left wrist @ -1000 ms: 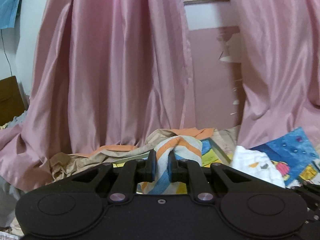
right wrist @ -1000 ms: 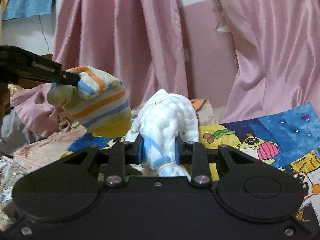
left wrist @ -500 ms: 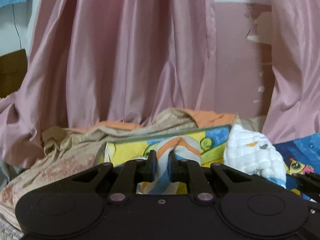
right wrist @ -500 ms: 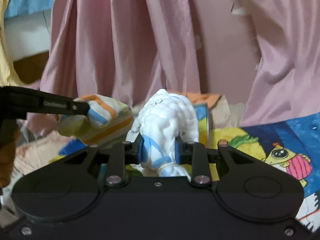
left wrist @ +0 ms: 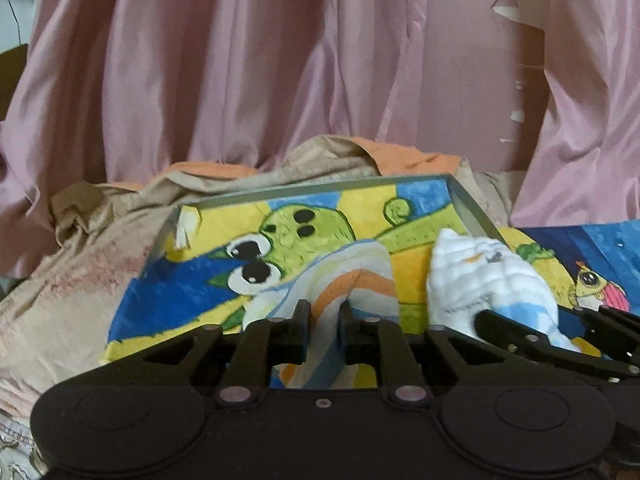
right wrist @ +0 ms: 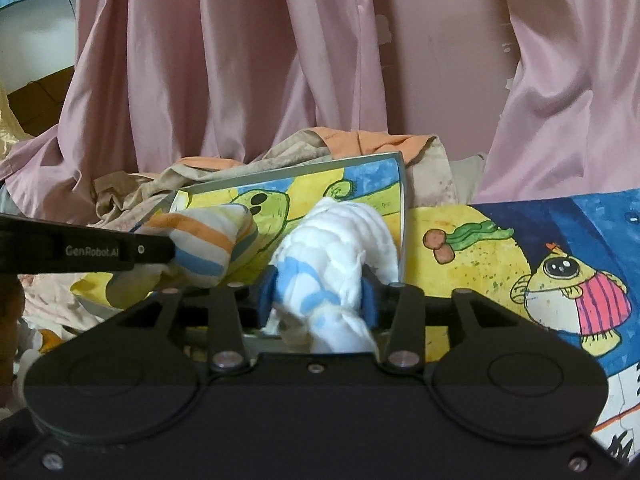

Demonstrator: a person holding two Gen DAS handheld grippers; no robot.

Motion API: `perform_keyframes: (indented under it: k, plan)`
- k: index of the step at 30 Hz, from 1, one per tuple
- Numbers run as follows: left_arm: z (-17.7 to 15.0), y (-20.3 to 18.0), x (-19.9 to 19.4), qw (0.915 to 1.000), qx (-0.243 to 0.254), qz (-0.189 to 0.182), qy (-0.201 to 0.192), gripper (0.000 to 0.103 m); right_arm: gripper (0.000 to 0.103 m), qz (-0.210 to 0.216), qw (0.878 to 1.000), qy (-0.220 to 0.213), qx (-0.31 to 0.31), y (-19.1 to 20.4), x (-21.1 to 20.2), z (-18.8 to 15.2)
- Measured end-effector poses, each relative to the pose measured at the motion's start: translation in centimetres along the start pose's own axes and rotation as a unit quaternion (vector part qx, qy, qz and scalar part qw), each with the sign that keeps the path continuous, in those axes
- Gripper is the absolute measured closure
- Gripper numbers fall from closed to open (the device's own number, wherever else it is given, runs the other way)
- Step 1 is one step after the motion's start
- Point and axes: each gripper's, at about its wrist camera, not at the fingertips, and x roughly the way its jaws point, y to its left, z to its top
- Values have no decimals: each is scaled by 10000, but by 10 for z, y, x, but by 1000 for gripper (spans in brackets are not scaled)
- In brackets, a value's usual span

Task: Organize soft objects
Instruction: 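Lower both socks into the tray and open both grippers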

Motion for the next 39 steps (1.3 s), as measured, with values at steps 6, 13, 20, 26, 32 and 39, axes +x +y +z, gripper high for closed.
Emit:
perform_keyframes:
  k: [6,13,20,26,32,39]
  plan:
    - [-1,1,-2,9995,-190,-179,189,75,29,66,9998,-156,114,4,-31,1]
    - [-1,6,-14,9991,-324,-243,109,60,7,-61,9992,-375,102,3,-68,9]
    - [-1,18,-37,9976,-578,-368,-110,47,1,-170,9971,-729,156,2,-118,25]
    - [-7,32,-82,9927,-763,-462,-808,26,0,-198,9939,-1061,247,6,-168,37]
    - [-19,41,-137,9857,-684,-569,-1434,12,0,-220,9889,-1448,261,19,-223,44]
    - [-38,48,-201,9748,-587,-693,-2038,2,0,-266,9824,-1850,45,43,-284,45]
